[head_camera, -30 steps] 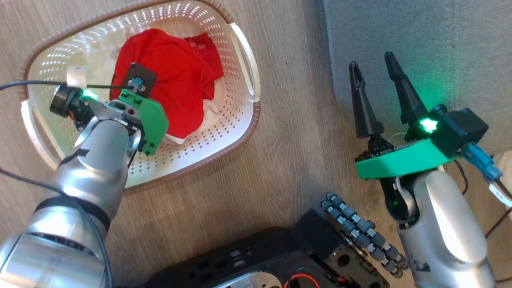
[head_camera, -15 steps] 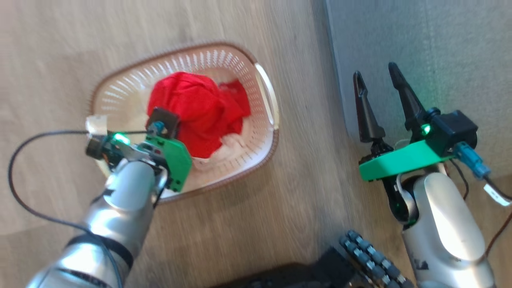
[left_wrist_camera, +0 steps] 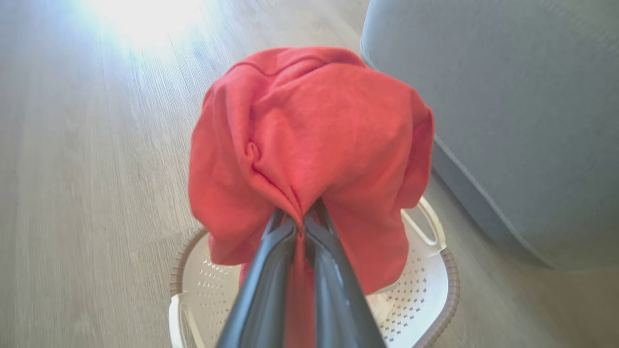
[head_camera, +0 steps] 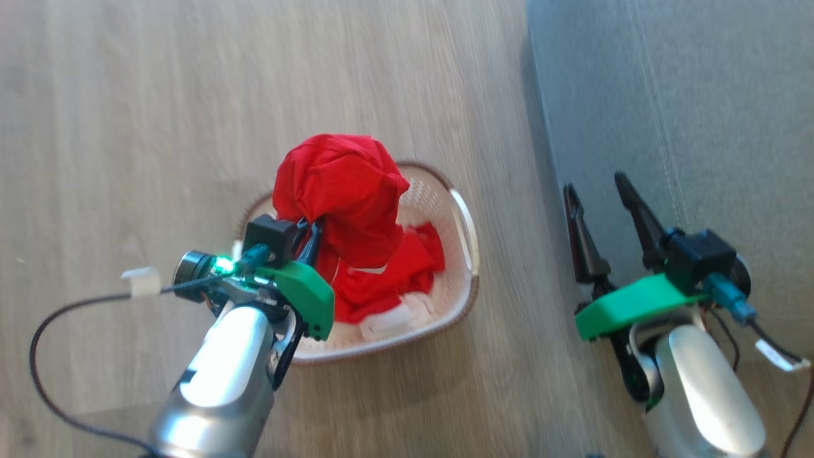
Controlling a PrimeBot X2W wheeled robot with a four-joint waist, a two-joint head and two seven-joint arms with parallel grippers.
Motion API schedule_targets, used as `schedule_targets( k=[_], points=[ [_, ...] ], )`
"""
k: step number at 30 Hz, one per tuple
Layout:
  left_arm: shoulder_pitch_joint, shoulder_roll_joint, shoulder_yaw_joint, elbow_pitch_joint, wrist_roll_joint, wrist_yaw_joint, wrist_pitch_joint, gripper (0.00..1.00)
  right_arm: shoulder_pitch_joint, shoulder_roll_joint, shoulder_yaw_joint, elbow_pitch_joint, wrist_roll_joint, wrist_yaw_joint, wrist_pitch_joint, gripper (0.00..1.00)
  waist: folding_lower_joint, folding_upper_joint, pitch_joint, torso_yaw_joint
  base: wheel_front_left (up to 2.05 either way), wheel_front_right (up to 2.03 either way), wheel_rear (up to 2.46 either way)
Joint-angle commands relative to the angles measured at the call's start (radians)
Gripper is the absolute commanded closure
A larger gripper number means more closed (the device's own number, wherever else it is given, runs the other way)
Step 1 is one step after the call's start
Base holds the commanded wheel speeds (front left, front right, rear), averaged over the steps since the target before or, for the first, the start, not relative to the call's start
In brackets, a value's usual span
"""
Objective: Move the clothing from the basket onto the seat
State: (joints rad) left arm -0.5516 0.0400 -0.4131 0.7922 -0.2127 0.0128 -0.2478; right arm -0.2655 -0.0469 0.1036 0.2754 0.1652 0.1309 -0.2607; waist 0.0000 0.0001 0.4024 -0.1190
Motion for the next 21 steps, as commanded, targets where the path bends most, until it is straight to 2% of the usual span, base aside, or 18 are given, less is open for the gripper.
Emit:
schedule_targets(
  k=[1, 8, 10, 13, 14, 16, 21],
  points=[
    [0.017, 0.011, 0.043, -0.059, 0.002, 0.002, -0.014, 1.0, 0.025, -0.003, 0.019, -0.019, -0.002, 0.0, -0.001, 0.0, 0.0, -0.0001, -0.078, 0.046, 0.0, 0.0, 0.0],
    [0.129, 0.011, 0.131, -0.323, 0.004, -0.026, -0.014, 1.0, 0.08, -0.003, 0.02, 0.0, -0.006, 0.0, -0.001, 0.0, 0.0, -0.0001, -0.194, 0.086, 0.0, 0.0, 0.0],
    [0.165, 0.01, 0.171, -0.439, -0.016, -0.034, -0.014, 1.0, 0.107, -0.003, 0.012, -0.001, -0.003, 0.0, -0.001, 0.0, 0.0, -0.0001, -0.234, 0.102, 0.0, 0.0, 0.0],
    [0.187, 0.01, 0.196, -0.518, -0.032, -0.036, -0.014, 1.0, 0.13, -0.003, 0.011, -0.003, -0.001, 0.0, -0.001, 0.0, 0.0, -0.0001, -0.261, 0.111, 0.0, 0.0, 0.0],
    [0.204, 0.01, 0.222, -0.616, -0.052, -0.048, -0.014, 1.0, 0.152, -0.003, 0.023, -0.002, -0.003, 0.0, -0.001, 0.0, 0.0, -0.0001, -0.286, 0.114, 0.0, 0.0, 0.0],
    [0.223, 0.01, 0.254, -0.718, -0.071, -0.06, -0.014, 1.0, 0.17, -0.003, 0.03, -0.002, -0.005, 0.0, -0.001, 0.0, 0.0, -0.0001, -0.306, 0.117, 0.0, 0.0, 0.0],
    [0.253, 0.01, 0.297, -0.888, -0.076, -0.071, -0.014, 1.0, 0.208, -0.003, 0.028, -0.006, -0.005, 0.0, -0.001, 0.0, 0.0, -0.0001, -0.351, 0.126, 0.0, 0.0, 0.0]
  ],
)
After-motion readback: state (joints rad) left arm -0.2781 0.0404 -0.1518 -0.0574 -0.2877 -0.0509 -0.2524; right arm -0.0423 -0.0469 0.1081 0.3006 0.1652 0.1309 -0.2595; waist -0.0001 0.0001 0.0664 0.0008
